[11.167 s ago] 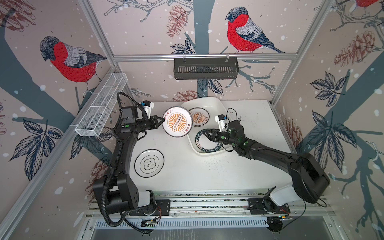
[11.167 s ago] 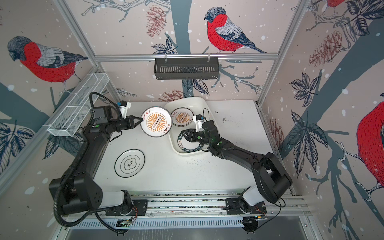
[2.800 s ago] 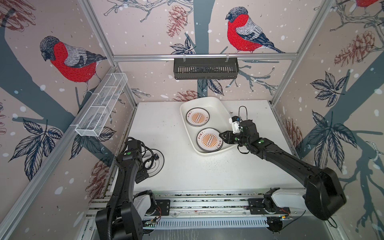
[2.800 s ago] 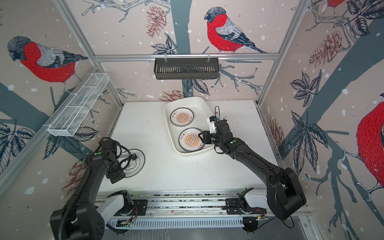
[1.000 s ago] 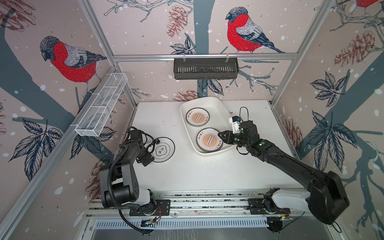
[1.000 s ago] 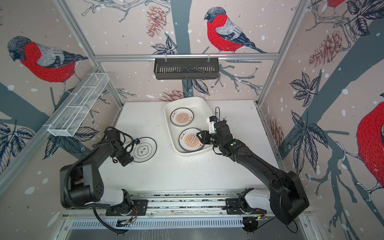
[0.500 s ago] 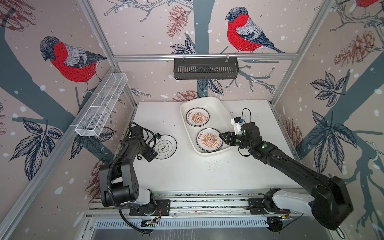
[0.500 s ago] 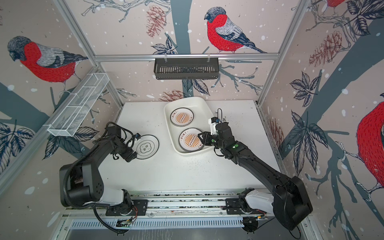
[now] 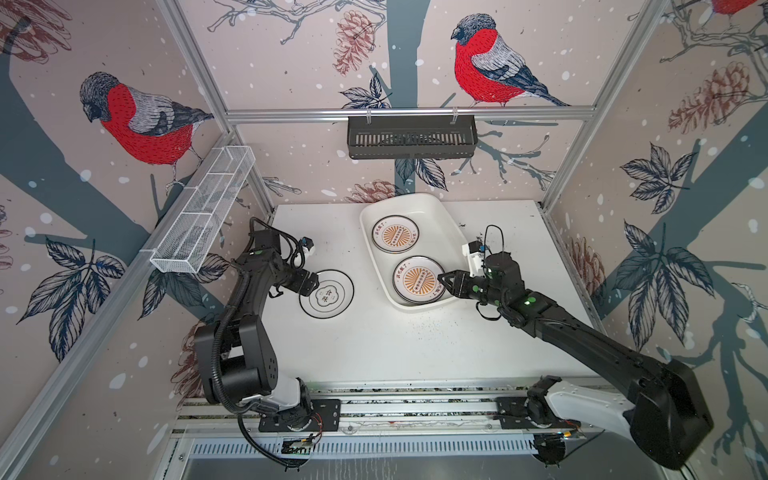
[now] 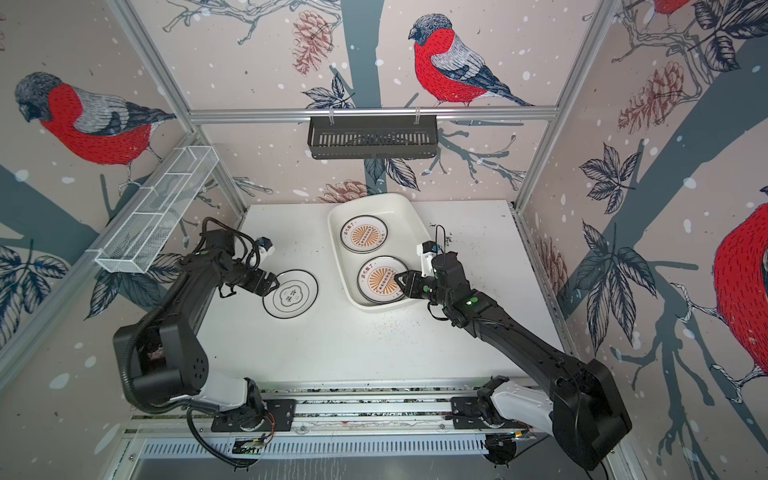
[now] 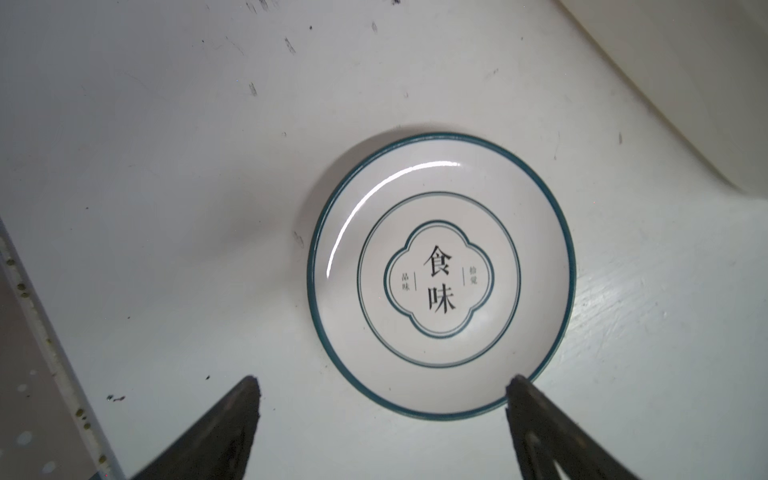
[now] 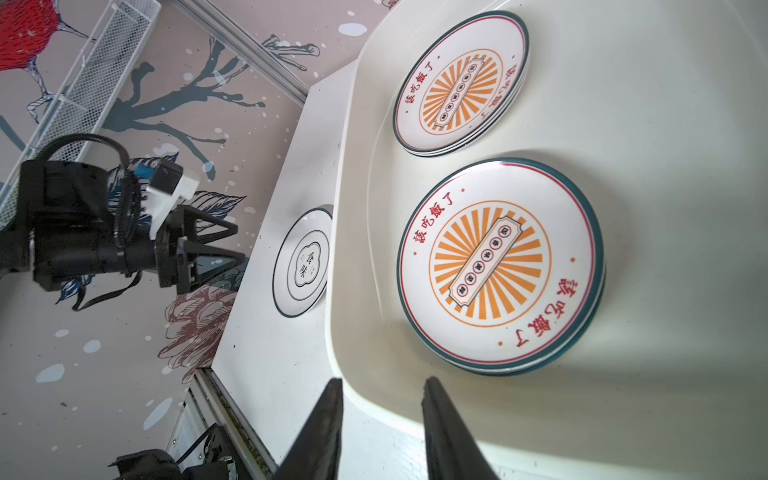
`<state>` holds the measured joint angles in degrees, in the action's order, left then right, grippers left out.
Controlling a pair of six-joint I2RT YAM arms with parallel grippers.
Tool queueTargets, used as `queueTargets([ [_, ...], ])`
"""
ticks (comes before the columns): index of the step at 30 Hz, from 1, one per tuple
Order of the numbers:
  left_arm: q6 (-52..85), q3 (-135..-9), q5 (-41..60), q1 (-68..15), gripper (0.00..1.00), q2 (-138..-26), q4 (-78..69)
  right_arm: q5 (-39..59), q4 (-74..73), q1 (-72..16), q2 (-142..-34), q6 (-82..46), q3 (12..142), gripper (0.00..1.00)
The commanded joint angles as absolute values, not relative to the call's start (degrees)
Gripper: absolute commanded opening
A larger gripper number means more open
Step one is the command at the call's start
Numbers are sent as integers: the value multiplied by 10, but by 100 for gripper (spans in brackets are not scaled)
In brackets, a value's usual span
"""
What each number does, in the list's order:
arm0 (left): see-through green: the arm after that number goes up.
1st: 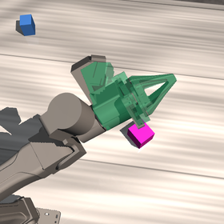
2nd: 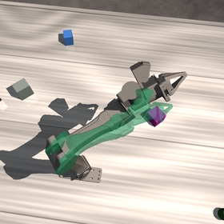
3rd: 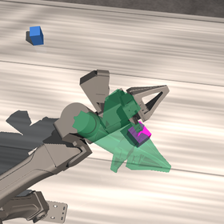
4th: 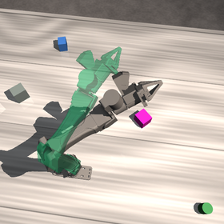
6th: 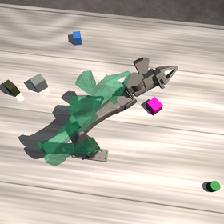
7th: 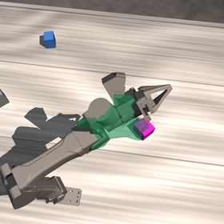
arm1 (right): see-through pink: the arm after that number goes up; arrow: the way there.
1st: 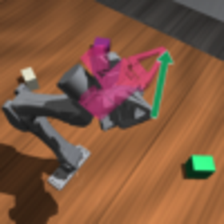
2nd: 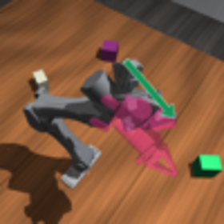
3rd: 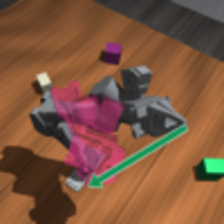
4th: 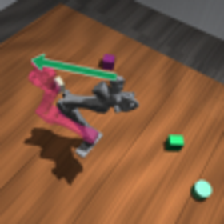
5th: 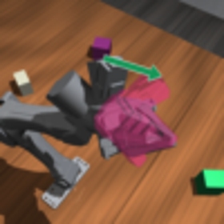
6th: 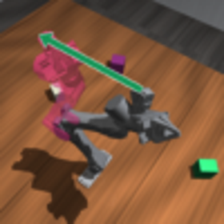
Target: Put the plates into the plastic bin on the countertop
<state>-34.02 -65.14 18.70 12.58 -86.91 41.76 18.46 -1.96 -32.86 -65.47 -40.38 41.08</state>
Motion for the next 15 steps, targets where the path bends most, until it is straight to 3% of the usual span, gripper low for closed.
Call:
queueTargets([
  [1,-277,-670,226,131,91,-898,432,194,-62,-335,-644,-414,404,34],
  [15,-238,-695,270,177,76,-995,419,228,-112,-352,-606,-423,364,35],
])
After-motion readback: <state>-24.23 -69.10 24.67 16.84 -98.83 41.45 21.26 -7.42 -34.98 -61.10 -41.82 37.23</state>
